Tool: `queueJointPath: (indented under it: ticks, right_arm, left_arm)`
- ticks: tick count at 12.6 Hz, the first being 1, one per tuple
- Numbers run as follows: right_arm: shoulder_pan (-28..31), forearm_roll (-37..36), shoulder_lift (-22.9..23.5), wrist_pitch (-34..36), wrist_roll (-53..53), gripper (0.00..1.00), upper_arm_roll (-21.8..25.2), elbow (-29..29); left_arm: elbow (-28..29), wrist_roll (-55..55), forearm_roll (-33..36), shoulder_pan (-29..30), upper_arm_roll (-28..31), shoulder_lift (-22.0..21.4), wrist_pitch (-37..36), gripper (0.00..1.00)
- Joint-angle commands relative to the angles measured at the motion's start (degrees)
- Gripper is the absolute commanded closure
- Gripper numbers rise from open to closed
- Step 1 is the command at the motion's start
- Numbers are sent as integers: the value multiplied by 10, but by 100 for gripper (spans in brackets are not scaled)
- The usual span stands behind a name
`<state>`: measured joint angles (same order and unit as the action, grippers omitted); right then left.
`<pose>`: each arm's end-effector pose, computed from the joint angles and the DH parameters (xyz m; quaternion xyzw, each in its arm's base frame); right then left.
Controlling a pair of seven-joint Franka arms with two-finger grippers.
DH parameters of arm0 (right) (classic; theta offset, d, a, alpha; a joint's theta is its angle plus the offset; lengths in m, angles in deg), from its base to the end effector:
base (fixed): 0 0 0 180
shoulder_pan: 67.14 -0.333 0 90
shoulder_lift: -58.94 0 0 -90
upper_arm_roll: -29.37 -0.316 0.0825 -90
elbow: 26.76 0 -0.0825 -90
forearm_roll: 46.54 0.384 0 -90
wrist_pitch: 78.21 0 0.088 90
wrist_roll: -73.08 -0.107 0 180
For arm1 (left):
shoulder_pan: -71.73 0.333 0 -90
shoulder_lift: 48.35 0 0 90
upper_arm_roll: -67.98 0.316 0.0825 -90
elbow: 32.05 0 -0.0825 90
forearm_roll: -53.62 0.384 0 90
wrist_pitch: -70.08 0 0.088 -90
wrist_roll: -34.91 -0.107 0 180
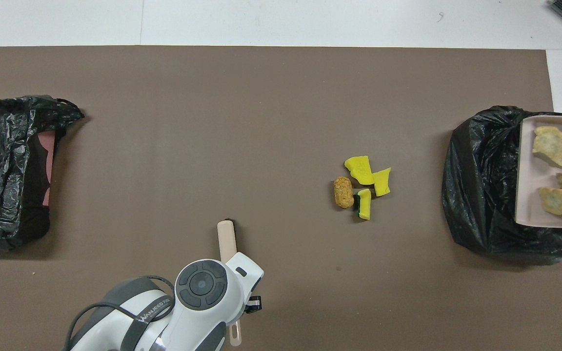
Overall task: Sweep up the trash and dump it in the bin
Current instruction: 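Tip the dustpan into the nearby bin while the left gripper lowers the brush, then release the brush and withdraw the left gripper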
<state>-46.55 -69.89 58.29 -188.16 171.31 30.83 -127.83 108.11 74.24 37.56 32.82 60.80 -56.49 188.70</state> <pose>0.5243 -0.2426 0.5763 0.7354 0.6438 -0.1287 0.1677 0.2949 -0.3263 0.3380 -0.9874 -0.0243 0.1561 0.0008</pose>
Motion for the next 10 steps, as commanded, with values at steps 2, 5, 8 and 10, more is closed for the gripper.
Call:
queueJointPath:
  ticks: [2,5,8,10]
  right_arm:
    - [-6,-119,-6,-66,81,100,-14,-43]
    - [-21,-164,-6,-90,86,100,-16,-57]
    - [-33,-192,-6,-83,81,100,-16,-57]
    - [-48,-232,-9,-55,72,100,-16,-52]
  left_arm:
    - [28,18,-11,-28,11,-27,29,1]
    - [2,13,-8,-19,15,-8,29,0]
    - [-60,8,-1,79,16,14,14,0]
    - [-92,-35,8,145,16,22,4,0]
